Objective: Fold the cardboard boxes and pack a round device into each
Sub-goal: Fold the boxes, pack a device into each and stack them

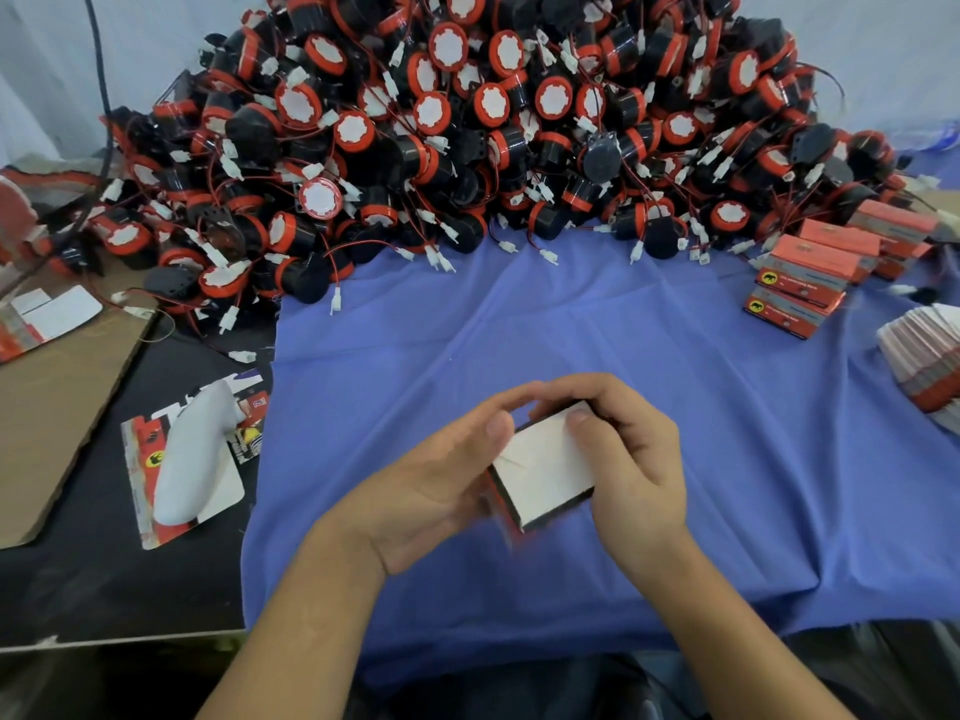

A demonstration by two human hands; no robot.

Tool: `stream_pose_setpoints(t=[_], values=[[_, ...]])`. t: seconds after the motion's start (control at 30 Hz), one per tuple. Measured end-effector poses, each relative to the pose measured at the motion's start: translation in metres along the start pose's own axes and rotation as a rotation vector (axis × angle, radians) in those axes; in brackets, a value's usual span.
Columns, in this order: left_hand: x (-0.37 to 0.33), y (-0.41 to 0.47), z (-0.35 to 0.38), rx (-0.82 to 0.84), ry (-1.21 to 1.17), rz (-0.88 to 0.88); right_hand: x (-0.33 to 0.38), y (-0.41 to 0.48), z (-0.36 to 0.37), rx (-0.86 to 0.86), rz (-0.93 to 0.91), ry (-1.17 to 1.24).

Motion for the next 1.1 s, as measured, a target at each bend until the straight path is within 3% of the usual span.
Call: stream_pose_setpoints(t=[0.07,0.13,0.23,0.33,0.47,0.53,0.67,0.8,0.93,1.1], values=[[-0.001,-0.005,-0.011,-0.288,0.176,-0.072,-0.004,0.0,-0.007,-0.08,-0.067,-0.127],[0.004,-0.008,-0.021,-0.498,0.135,-0.142,-0.008,0.001,-0.007,-0.092,-0.163,-0.236],[0.007,-0.007,-0.016,-0.339,-0.08,-0.24,-0.015,-0.006,0.004,0.05,-0.301,-0.343],[0.003,-0.003,-0.017,-0.287,-0.178,-0.1,-0.027,-0.012,0.006,0.125,-0.268,-0.346],[0.002,0.001,-0.021,-0.32,0.069,0.124,-0.046,-0.009,-0.002,0.066,0.179,-0.031],[0.004,0.003,-0.022,-0.339,0.261,0.186,-0.049,-0.005,-0.004,0.092,0.184,-0.023],[0.012,0.011,-0.024,-0.391,0.618,0.161,-0.055,-0.004,-0.013,0.086,0.112,-0.226],[0.019,0.014,-0.021,-0.471,0.872,0.151,-0.068,-0.009,-0.016,0.083,0.196,-0.322],[0.013,0.013,-0.037,-0.347,0.672,0.05,-0.073,0.005,-0.028,0.028,0.387,-0.158],[-0.012,0.028,-0.07,-0.655,0.249,0.095,-0.081,0.04,-0.041,-0.16,0.558,0.062]])
Point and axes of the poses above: each hand's wrist, its own y-axis towards the middle knuckle, its own z-axis out of the palm, x = y × z, the point moved 4 cm from there along y, towards the middle knuckle, and after that the axes turned 5 degrees about -x, right-handed, at the moved point
